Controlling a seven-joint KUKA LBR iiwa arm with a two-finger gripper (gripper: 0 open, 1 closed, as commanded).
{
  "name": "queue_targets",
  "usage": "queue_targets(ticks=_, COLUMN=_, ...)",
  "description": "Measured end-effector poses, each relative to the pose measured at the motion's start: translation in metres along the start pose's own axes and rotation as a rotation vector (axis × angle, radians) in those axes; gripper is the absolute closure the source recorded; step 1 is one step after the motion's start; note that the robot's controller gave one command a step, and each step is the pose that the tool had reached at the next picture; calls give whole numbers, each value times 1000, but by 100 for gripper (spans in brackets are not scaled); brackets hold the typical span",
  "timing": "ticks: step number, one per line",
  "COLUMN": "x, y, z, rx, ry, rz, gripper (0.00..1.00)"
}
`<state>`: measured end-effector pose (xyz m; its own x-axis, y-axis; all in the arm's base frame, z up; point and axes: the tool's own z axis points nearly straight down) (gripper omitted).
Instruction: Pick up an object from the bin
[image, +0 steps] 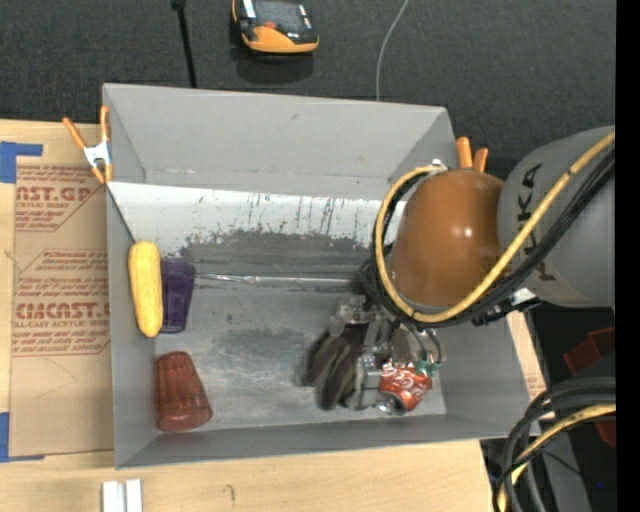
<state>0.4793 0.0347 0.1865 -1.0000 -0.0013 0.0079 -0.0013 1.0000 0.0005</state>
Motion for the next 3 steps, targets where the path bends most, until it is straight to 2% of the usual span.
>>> queue_targets(ticks=1, x=-2, y=0, z=-4, rx=0, ry=-8, rz=1, gripper=0)
queue_targets(ticks=2, x=-7, y=-5, z=14, rx=1, ry=-12, rz=-67, gripper=0)
queue_targets(ticks=3, x=-37, y=-8, z=61, rx=1, ry=-10, rz=-169, gripper=0)
